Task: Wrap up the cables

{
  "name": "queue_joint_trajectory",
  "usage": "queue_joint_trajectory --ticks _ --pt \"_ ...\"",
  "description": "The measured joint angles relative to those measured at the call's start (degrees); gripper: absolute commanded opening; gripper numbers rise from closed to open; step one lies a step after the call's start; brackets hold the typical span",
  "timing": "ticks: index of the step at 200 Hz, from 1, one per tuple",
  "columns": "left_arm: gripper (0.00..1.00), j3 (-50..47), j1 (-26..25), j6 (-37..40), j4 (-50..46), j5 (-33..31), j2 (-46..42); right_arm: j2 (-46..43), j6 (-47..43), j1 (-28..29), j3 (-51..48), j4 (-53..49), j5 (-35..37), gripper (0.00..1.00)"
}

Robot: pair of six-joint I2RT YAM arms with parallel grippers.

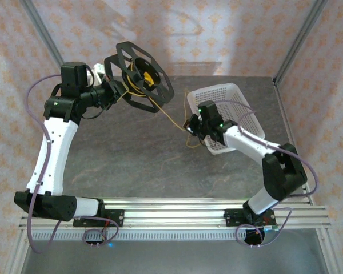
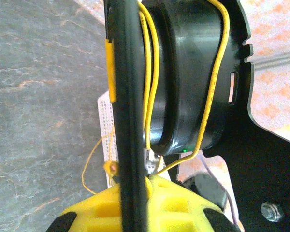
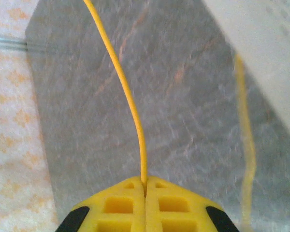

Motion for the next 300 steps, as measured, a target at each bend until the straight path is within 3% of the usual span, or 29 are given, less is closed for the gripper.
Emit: queue_joint_trajectory --ticks 41,89,140,179,225,238,258,279,300 --pt "0.00 0.2 -2.8 6.9 -3.4 1.9 -2.5 7.2 -1.3 -7.0 10.5 -2.9 -6.4 0.00" --pt "0.00 0.4 -10.2 14.8 -7.5 1.5 -3.8 13.8 -2.6 -11.6 22.7 -5.7 -11.8 0.00" --pt "0.00 -0.1 -18.1 24.2 -13.7 -5.7 -3.9 16.8 -4.4 -13.0 30.8 -9.6 -15.6 0.00" --pt "0.00 -1.0 -24.5 29.6 -15.1 -14.6 -3.5 16.3 -4.8 -14.2 33.4 -9.9 -19.2 0.00" --pt "0.00 -0.9 -26.3 33.7 -17.7 -20.6 -0.5 11.5 -6.8 -12.0 33.4 -8.4 -20.2 0.00" --pt "0.00 -0.4 -26.3 34.1 -18.4 -21.5 0.2 9.7 -7.7 -11.1 33.2 -8.4 -19.8 0.19" --pt "0.00 0.8 -26.3 35.2 -19.9 -22.3 0.3 7.1 -8.9 -10.6 31.9 -8.5 -19.2 0.39" --pt "0.00 1.6 -26.3 36.1 -20.6 -24.3 -0.1 5.0 -10.3 -10.7 31.3 -10.2 -17.9 0.50" --pt "0.00 1.8 -26.3 36.7 -21.2 -26.3 -0.9 2.2 -12.2 -10.7 30.7 -13.7 -16.7 0.55"
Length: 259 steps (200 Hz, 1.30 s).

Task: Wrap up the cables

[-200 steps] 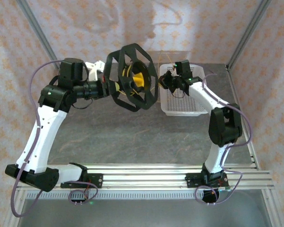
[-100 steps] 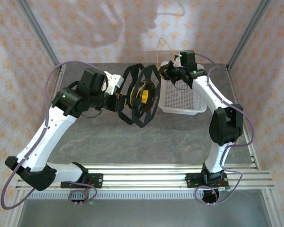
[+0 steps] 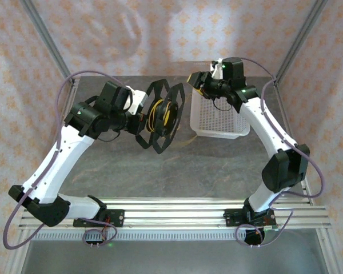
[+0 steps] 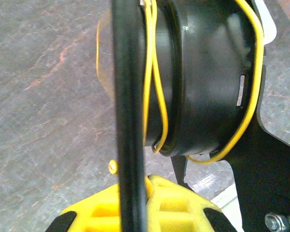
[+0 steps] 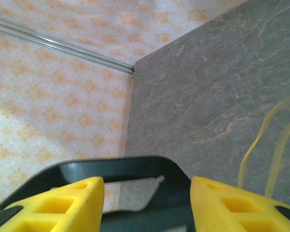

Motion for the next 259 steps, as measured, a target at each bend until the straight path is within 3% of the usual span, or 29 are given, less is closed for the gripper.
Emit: queue_joint_trajectory --ticks 51,111,169,220,259 --pt "0.00 2.3 0.0 0.4 -2.0 -1.7 -1.3 -9.3 -4.4 0.0 -4.2 -5.1 -1.6 0.64" --pt "0.00 7.5 0.0 0.4 -3.3 -2.9 -1.2 -21.3 -6.5 0.2 -22.6 -7.2 -1.0 0.63" --pt "0.00 14.8 0.0 0.4 -5.6 -3.0 -1.1 -23.5 -12.4 1.9 -39.2 -9.3 1.7 0.59" --pt "0.00 16.4 0.0 0.4 -7.3 -5.6 -0.6 -18.5 -12.1 5.2 -36.8 -9.1 10.4 0.54" --pt "0.00 17.1 0.0 0.4 -9.2 -8.9 -0.5 -11.2 -10.2 8.6 -22.5 -10.2 21.3 0.64"
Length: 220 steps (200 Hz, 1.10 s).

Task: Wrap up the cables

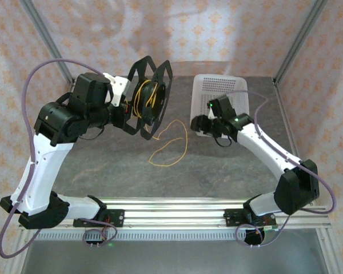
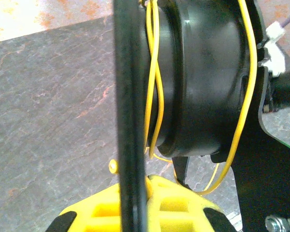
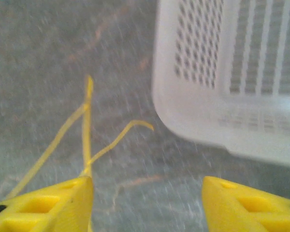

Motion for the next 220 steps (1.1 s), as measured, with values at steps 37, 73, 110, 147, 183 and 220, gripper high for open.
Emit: queue_joint_trajectory --ticks 37,73,110,147,183,220 --pt "0.00 0.2 0.8 0.0 -0.9 -1.4 -0.5 10.3 0.6 0.1 15.6 -2.0 7.6 0.67" --pt "0.00 0.2 1.8 0.0 -1.7 -1.6 -1.7 27.7 -0.1 0.1 31.2 -8.0 13.1 0.67" --pt "0.00 0.2 2.9 0.0 -1.7 -1.3 -2.3 39.0 -1.8 0.0 37.8 -16.7 19.4 0.67" --pt "0.00 -0.2 3.5 0.0 -1.6 0.0 -2.3 36.6 -2.6 -3.8 31.3 -19.6 23.1 0.67" --pt "0.00 -0.7 3.5 0.0 -1.1 1.4 -2.3 30.5 -4.9 -10.6 27.7 -20.9 22.4 0.69" --pt "0.00 -0.9 4.2 -0.1 -1.0 1.6 -2.3 15.9 -7.1 -7.9 20.6 -14.8 13.0 0.70"
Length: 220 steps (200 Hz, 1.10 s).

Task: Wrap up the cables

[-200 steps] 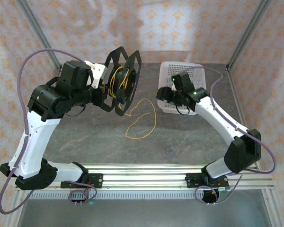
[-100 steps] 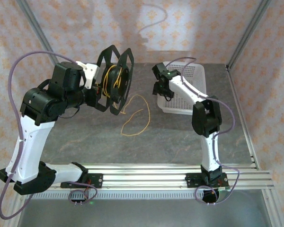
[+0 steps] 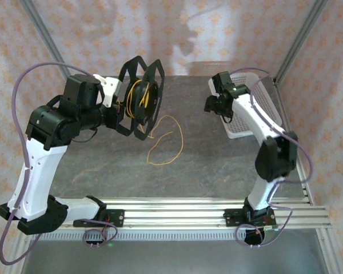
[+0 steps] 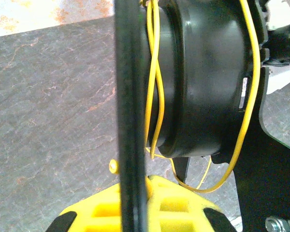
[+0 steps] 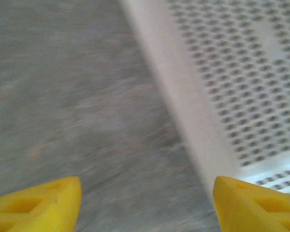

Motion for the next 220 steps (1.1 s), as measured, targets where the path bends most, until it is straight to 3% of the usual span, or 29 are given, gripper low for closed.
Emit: queue_joint_trajectory --ticks 26,48,77,118,144,164,174,186,220 --pt "0.00 0.2 0.7 -0.4 0.1 0.2 0.2 -14.4 0.2 1.4 -13.9 10.4 -14.7 0.69" --pt "0.00 0.5 0.8 -0.6 0.5 0.6 0.4 -21.4 2.4 1.7 -27.2 20.7 -26.0 0.69" --pt "0.00 0.7 0.8 -0.6 1.2 1.8 0.7 -20.2 3.8 4.7 -36.5 27.3 -34.1 0.69" --pt "0.00 0.7 0.8 -1.1 1.6 2.9 1.0 -15.4 4.1 7.3 -36.5 32.4 -38.9 0.65" --pt "0.00 0.8 0.8 -1.5 2.1 3.0 1.0 -10.2 4.1 7.4 -32.4 33.4 -39.7 0.55" --pt "0.00 0.8 0.8 -1.5 2.2 3.0 1.0 -6.3 4.1 7.4 -29.1 33.5 -40.2 0.39" --pt "0.00 0.8 0.8 -1.5 2.2 3.0 1.0 -4.8 3.8 7.4 -27.6 33.5 -40.3 0.27" --pt "0.00 0.8 0.8 -1.5 2.2 3.1 1.0 -3.8 3.7 7.4 -26.0 33.0 -40.1 0.00" --pt "0.00 0.7 0.8 -1.5 2.2 3.9 1.0 -2.1 2.3 7.1 -18.3 25.0 -32.6 0.00"
